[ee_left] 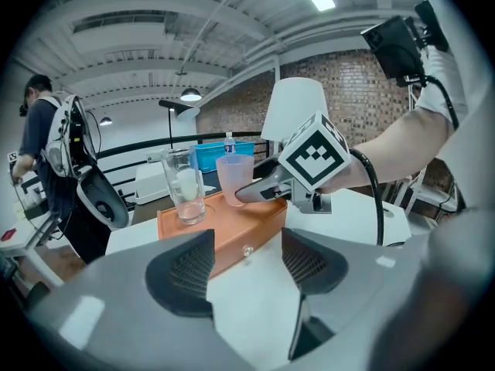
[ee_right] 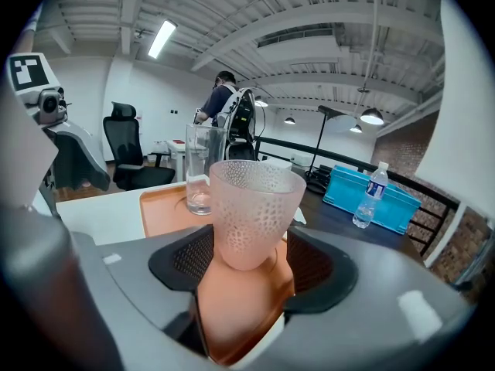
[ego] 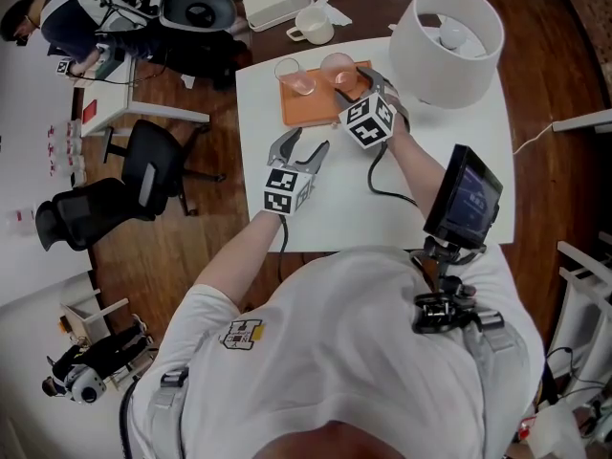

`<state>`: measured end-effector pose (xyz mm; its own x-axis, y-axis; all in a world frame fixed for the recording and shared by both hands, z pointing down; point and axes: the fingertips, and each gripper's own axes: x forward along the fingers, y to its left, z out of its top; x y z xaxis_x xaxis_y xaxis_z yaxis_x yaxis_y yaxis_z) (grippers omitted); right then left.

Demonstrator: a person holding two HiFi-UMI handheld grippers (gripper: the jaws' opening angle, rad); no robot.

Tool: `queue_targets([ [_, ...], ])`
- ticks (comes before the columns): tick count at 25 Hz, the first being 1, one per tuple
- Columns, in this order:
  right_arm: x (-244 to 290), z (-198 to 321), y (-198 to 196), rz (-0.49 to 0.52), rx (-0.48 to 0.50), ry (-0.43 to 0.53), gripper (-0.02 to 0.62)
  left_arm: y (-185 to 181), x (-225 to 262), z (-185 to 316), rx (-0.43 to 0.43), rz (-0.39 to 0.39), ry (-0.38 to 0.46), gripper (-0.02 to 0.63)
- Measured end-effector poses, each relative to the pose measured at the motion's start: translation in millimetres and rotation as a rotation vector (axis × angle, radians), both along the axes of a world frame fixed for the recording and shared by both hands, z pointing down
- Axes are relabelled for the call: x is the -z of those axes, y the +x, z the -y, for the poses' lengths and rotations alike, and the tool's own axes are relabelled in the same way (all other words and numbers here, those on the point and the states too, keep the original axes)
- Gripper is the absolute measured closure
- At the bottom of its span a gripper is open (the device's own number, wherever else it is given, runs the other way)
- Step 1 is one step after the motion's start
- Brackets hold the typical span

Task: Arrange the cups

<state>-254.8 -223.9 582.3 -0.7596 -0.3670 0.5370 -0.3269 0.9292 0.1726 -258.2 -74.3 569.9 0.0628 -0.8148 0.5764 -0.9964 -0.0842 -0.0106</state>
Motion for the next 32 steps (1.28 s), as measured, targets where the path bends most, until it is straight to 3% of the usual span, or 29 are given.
queue_targets([
  [5, -12, 1, 2, -0.042, 0.004, -0.004, 0.305, -2, -1, -1, 0.011, 0.000, -0.001, 0.330],
  [18, 1, -1, 12, -0.017, -0.014, -0.006, 0.305, -5, 2, 0, 0.026, -0.003, 0.017, 0.330],
  [26, 32, -30, 64, 0.009, -0.041, 0.000, 0.308, 20, 6, -19, 0.043, -0.045, 0.049, 0.330],
  [32, 52, -79, 111, 0.099, -0.048, -0.089, 0.330, 38, -9, -41, 0.054, -0.096, 0.058, 0.330],
])
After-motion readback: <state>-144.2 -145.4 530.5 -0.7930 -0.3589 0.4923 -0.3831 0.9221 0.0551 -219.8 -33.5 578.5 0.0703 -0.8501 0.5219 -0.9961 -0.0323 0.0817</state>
